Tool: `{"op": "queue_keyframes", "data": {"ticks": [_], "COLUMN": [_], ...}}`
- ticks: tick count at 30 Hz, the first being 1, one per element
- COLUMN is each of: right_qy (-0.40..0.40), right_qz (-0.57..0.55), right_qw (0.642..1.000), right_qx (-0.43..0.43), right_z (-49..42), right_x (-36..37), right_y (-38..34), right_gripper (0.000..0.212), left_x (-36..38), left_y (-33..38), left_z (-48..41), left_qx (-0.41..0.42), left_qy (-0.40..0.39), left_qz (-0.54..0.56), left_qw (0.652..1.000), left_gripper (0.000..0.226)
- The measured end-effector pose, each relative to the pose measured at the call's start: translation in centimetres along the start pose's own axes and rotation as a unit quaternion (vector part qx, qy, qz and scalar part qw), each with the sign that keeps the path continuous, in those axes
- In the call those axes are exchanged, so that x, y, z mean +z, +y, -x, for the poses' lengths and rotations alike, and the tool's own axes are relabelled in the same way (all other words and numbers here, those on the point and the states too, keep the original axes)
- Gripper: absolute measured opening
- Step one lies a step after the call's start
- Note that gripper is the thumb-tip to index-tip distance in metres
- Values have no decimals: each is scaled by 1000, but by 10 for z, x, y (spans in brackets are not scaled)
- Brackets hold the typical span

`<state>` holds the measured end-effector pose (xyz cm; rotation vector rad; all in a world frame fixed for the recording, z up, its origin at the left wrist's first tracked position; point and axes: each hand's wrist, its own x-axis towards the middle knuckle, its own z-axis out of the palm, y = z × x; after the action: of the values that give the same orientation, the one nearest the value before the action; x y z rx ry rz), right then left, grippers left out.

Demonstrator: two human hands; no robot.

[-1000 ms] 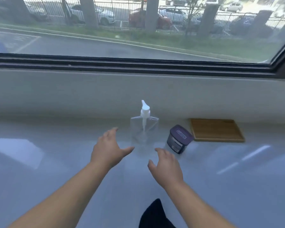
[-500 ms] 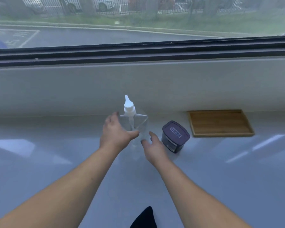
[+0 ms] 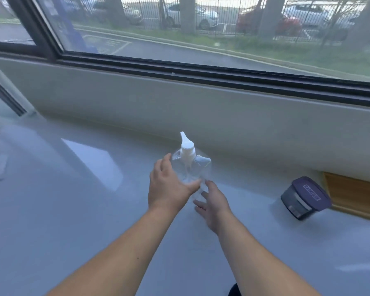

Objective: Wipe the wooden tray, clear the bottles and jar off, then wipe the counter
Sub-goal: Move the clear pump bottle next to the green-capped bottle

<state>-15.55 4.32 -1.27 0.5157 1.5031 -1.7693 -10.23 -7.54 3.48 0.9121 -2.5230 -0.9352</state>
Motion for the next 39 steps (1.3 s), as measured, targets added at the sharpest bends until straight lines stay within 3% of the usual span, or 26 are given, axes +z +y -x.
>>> {"op": "queue_keyframes", "data": {"ticks": [7,11,22,30,39], "right_qy": [-85,-123,-234,-280,-297], "right_qz": [84,128,235,306,355], "right_qw": [992,983,939,902,874], "right_qx": [27,37,88,121,146], "right_z": [32,56,140,198,226], "right_x": [150,237,433,525,565], "right_y": [69,121,279,386,467], "right_gripper": [24,48,57,53,56], "left_x": [-132,-205,-373,-452,-485], "left_y": [-117,-190,-381,-483,-546], "left_z": [11,30,116,189,242], "left_qx": [-71,-125,-254,-346,-408], "left_qy": [88,127,240,284,301], "left_qz": [-22,-38,-46,-56,-48], "left_qw": [993,983,936,892,861], "left_gripper": [112,113,116,116,115]}}
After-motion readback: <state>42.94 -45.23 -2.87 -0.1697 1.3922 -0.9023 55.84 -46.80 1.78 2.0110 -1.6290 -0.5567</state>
